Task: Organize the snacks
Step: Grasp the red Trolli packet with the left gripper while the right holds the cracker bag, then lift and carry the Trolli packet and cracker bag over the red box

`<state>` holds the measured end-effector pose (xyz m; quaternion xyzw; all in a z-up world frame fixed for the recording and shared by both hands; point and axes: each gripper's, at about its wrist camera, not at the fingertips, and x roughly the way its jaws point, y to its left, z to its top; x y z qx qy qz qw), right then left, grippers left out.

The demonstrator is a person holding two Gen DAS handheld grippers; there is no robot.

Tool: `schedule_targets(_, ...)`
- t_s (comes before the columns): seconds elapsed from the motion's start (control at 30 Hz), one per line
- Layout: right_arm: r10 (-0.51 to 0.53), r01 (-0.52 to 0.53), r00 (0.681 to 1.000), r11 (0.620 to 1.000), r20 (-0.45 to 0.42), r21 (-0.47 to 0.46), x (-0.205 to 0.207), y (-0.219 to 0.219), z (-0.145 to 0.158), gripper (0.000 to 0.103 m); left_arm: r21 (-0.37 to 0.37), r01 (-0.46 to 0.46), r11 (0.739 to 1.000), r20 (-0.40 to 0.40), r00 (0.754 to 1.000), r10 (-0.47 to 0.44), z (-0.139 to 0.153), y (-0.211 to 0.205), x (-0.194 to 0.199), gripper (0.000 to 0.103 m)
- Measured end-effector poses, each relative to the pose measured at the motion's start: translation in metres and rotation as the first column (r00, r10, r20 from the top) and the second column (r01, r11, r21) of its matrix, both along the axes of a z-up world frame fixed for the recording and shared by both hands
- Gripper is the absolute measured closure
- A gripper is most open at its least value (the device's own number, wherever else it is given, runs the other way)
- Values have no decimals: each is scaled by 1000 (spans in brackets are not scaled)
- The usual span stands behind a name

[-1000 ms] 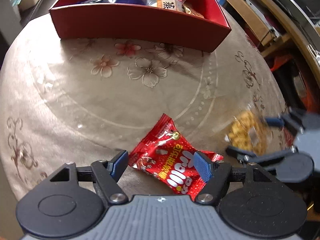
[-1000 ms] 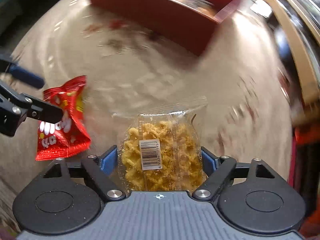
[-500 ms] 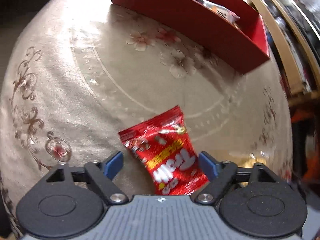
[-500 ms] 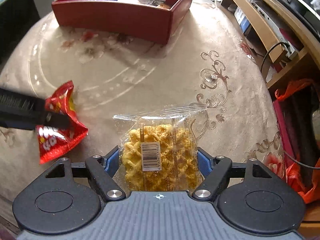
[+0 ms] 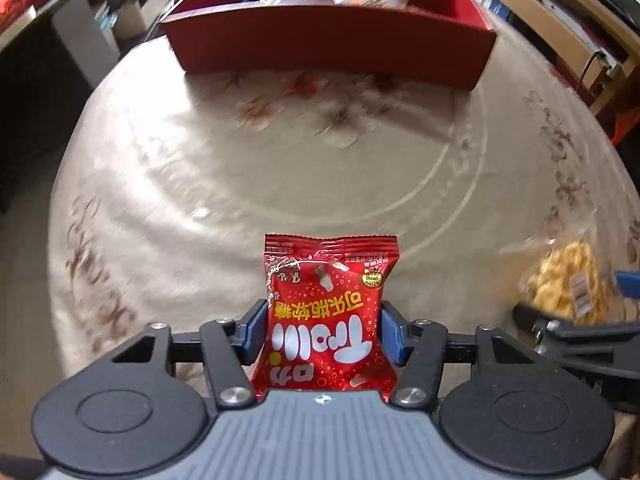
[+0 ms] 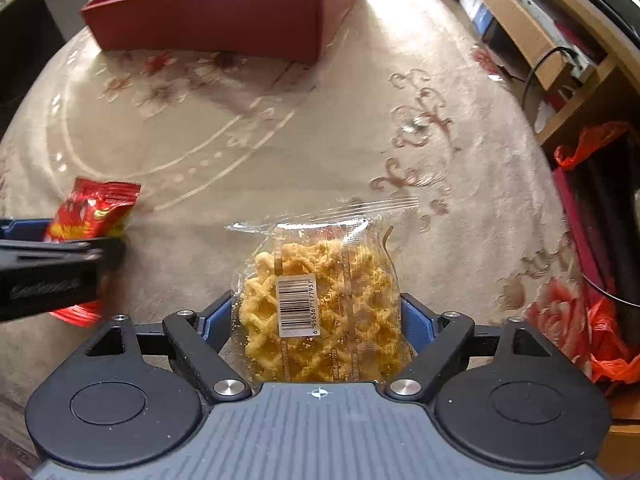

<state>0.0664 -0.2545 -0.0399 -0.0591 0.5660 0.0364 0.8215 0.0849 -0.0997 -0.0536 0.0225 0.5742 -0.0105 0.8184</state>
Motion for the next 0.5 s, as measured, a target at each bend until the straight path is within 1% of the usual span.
schedule_targets(0.07, 0, 0, 1000, 1000, -2, 2, 0, 3, 0, 13, -20, 19, 1000, -22, 1000, -20, 2, 10, 0, 50)
schedule_targets(0.1, -7, 7, 1000, 1000, -9, 14, 1, 3, 0, 11, -14, 29, 999, -25, 999, -30, 2, 13, -1, 50)
schedule_targets(0.13, -12, 12, 1000, 1000, -21, 24, 2, 4, -2, 5, -7, 42, 999, -29, 999, -42, 1, 16, -2, 49)
schedule_targets(0.2, -2, 3, 999, 1000, -37, 19, 5, 8, -6, 0, -20, 39, 999, -34, 999, -40, -1, 20, -5, 45)
schedule_targets(0.27, 3, -2, 999, 1000, -34, 21, 6, 9, -7, 0, -41, 22, 999, -10, 1000, -23, -1, 23, -7, 34)
schedule_targets(0.3, -2, 3, 999, 1000, -35, 27, 7, 9, -7, 0, -37, 22, 999, 1, 1000, -22, -2, 22, -10, 32)
schedule_targets(0.33, -6, 6, 999, 1000, -34, 28, 8, 9, -6, 0, -26, 36, 999, 15, 999, -36, -3, 20, -13, 28)
schedule_targets(0.37, -4, 5, 999, 1000, -33, 24, 7, 10, -6, 0, -5, 52, 999, 21, 998, -52, -4, 15, -16, 19)
schedule_targets(0.4, -9, 10, 999, 1000, -35, 25, 7, 9, -6, 0, 21, 66, 998, 25, 997, -66, -7, 10, -20, 13)
schedule_targets(0.43, -16, 17, 999, 999, -32, 27, 7, 9, -7, 0, 44, 43, 998, 38, 998, -44, -9, 9, -22, 5)
schedule_targets(0.47, -15, 16, 999, 1000, -30, 26, 8, 9, -7, 0, 39, 9, 999, 36, 999, -11, -10, 13, -22, 1)
schedule_targets(0.5, -21, 22, 999, 999, -30, 32, 8, 8, -6, 0, 2, -29, 1000, 22, 999, 29, -12, 19, -19, 1)
